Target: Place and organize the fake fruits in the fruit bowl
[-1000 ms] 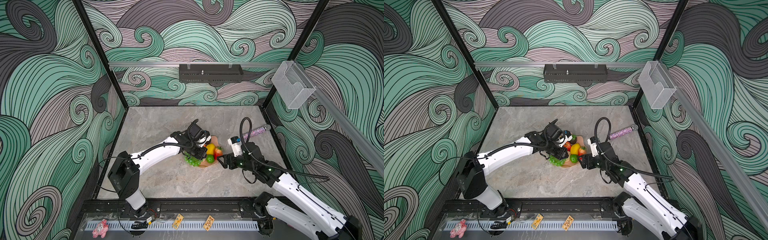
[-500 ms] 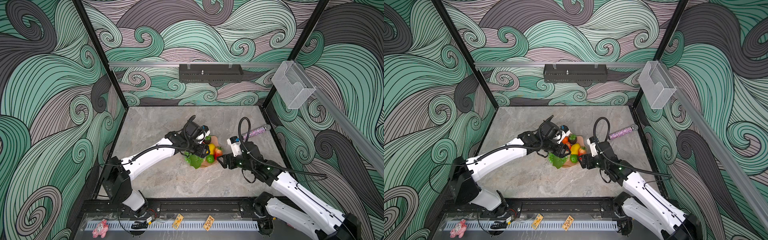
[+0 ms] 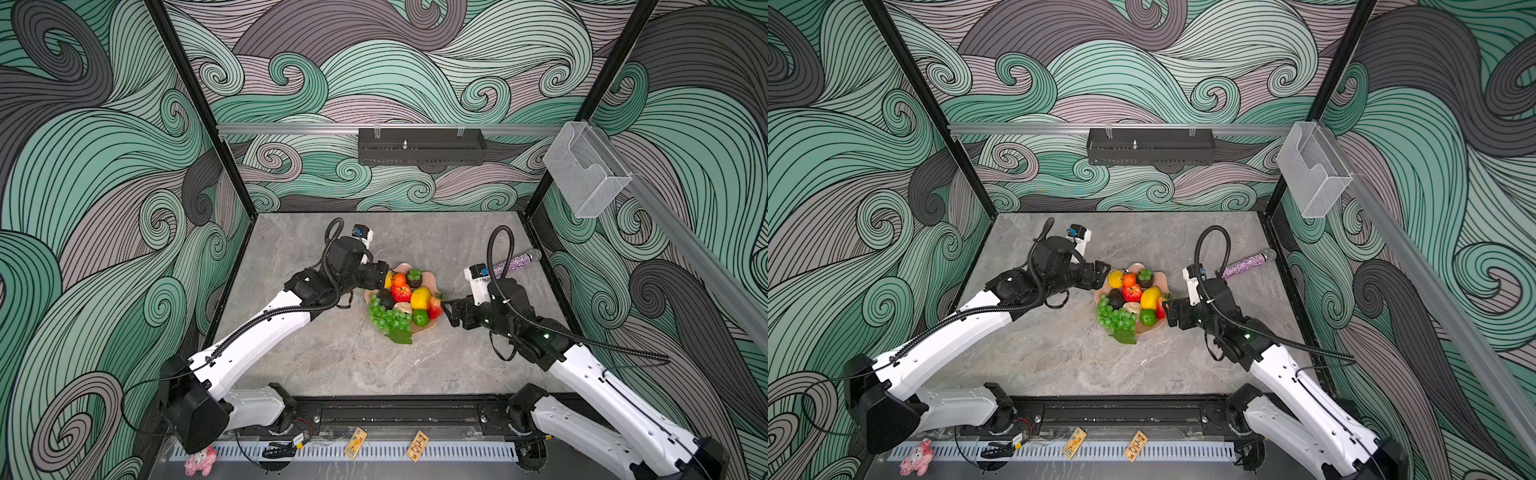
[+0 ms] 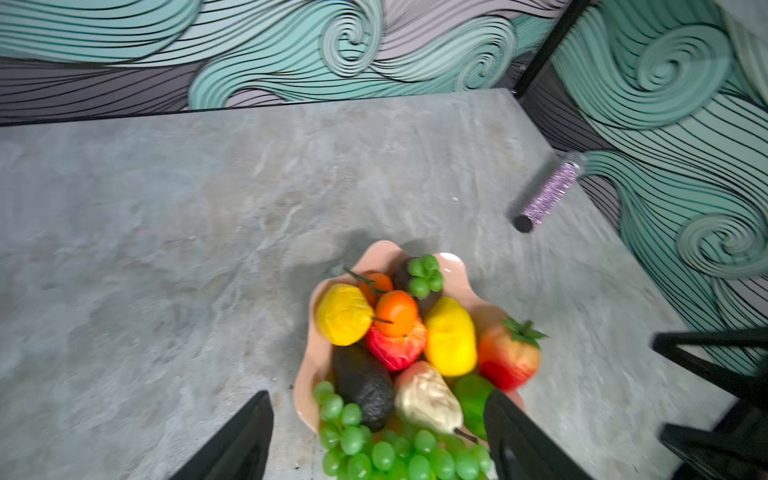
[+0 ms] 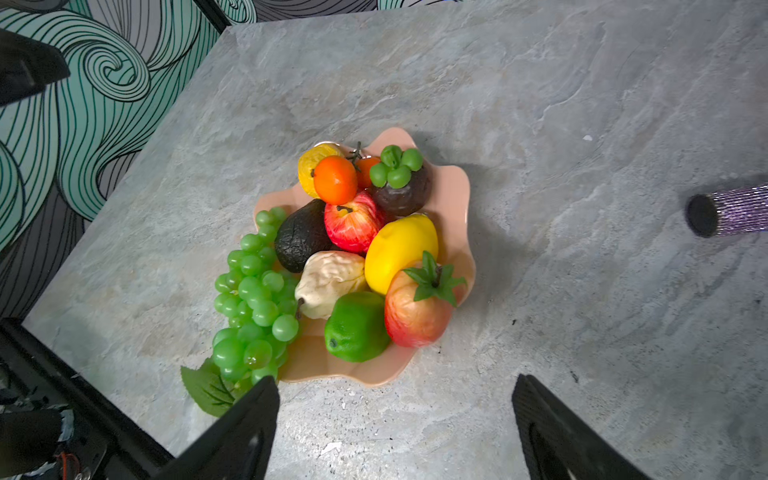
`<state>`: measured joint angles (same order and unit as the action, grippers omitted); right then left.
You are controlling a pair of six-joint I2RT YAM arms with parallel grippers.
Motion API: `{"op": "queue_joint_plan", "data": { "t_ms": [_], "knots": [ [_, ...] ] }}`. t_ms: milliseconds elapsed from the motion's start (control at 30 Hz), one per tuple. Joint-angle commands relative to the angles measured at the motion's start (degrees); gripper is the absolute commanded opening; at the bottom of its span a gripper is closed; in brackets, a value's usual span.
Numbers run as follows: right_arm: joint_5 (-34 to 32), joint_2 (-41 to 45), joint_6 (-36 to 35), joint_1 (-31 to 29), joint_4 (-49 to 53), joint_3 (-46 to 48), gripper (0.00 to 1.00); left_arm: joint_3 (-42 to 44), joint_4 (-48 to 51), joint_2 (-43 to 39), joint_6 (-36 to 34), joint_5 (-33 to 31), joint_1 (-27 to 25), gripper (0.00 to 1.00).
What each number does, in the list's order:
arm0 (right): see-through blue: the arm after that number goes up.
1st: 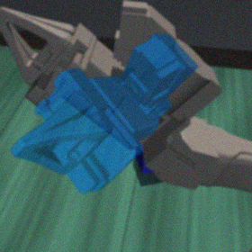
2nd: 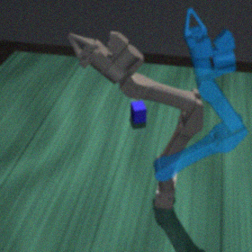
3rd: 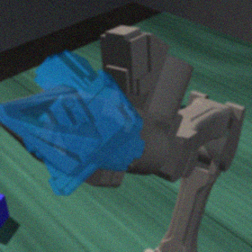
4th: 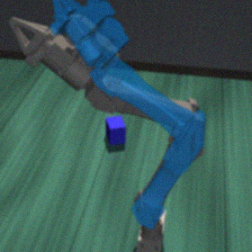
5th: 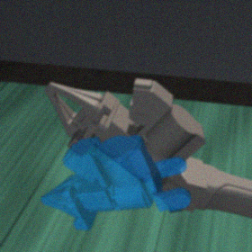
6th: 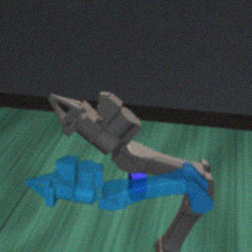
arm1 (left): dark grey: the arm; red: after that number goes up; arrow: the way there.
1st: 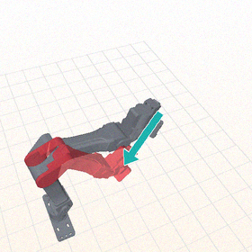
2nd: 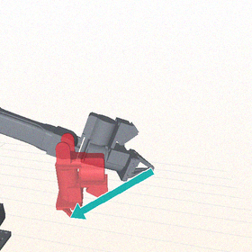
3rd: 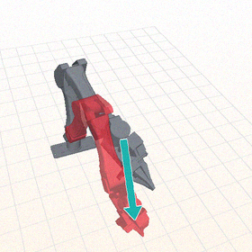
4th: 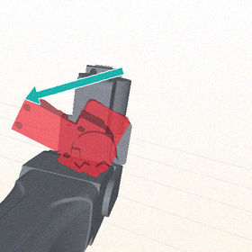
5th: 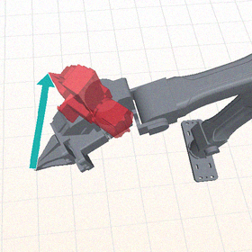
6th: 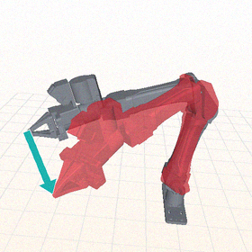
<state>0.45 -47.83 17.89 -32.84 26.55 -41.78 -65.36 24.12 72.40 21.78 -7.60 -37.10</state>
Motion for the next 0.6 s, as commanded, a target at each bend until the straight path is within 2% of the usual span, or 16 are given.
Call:
{"op": "queue_joint_plan", "data": {
  "t_ms": [0,100,200,300,333,433,467,533,567],
  "knots": [
    [-2.5,0.3,-0.5,0.5,1.0,-1.1,0.89,2.2,-1.4,-1.2,5.2,-2.4,3.6,0.82],
    [-2.7,0.2,0.3,0.6,1.3,-0.8,0.89,4.4,-2.1,-1.9,6.8,-2.0,6.1,0.83],
    [-5.5,0.3,0.4,0.9,2.2,-0.8,0.90,6.2,-1.6,-3.2,7.3,-6.4,8.0,0.85],
    [-12.4,0.6,1.7,1.5,3.5,-1.7,0.93,8.8,0.0,-5.6,7.9,-21.1,8.1,0.94],
    [-14.7,0.8,1.9,1.7,3.6,-1.8,0.95,10.6,-0.6,-6.5,8.6,-27.8,8.2,0.99],
    [-23.2,1.5,1.7,2.3,2.6,-1.5,0.99,18.3,-8.2,-8.3,9.2,-46.1,8.5,0.99],
    [-26.4,1.7,1.0,2.5,0.8,-0.7,0.99,20.9,-12.0,-8.6,6.8,-50.6,8.6,0.99],
    [-31.5,1.8,-0.4,3.4,-3.3,1.0,0.99,23.0,-12.7,-8.2,7.8,-57.9,9.0,0.99],
    [-33.3,1.4,-0.2,4.3,-4.5,1.1,0.99,23.4,-13.1,-7.5,7.2,-58.7,10.0,0.99]
  ]
}}
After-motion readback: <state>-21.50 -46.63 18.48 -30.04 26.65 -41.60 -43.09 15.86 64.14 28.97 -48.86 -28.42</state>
